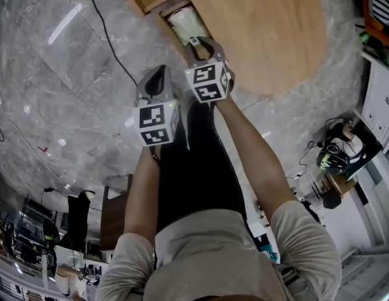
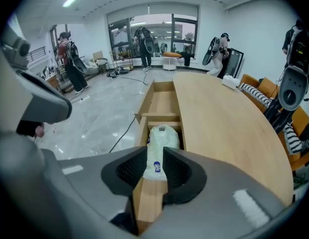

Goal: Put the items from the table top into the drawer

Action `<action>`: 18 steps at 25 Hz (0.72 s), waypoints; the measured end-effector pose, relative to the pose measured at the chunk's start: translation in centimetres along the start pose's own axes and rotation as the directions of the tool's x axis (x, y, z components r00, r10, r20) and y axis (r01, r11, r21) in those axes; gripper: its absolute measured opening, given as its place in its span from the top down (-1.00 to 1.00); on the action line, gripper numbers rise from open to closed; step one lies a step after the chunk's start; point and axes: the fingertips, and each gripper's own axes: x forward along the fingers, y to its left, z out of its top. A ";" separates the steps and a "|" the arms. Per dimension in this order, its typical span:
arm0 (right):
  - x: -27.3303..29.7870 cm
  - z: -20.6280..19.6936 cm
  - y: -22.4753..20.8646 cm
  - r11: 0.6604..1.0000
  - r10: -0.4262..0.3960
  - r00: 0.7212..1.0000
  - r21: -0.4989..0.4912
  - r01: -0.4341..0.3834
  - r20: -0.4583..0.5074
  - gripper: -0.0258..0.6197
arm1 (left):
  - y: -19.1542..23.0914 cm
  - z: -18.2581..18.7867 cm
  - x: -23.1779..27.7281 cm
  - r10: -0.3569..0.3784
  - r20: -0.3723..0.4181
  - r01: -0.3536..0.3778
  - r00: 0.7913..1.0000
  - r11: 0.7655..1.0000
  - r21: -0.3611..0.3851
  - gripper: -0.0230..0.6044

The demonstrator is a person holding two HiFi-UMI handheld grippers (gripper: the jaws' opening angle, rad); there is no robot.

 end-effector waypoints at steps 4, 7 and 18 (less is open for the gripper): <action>-4.8 2.9 0.7 1.000 0.001 0.995 0.001 -0.001 0.098 0.83 | -1.1 1.5 -2.7 0.023 0.039 -0.023 0.999 1.000 -0.003 0.86; -9.9 5.3 1.5 1.000 0.000 0.984 -0.002 0.000 0.177 0.90 | -2.8 3.1 -5.6 0.038 0.076 -0.037 0.996 0.999 -0.014 0.86; -29.0 16.8 1.4 1.000 -0.003 0.857 0.011 -0.003 0.516 0.90 | -10.5 12.8 -19.3 0.067 0.335 -0.085 0.940 0.996 0.039 0.86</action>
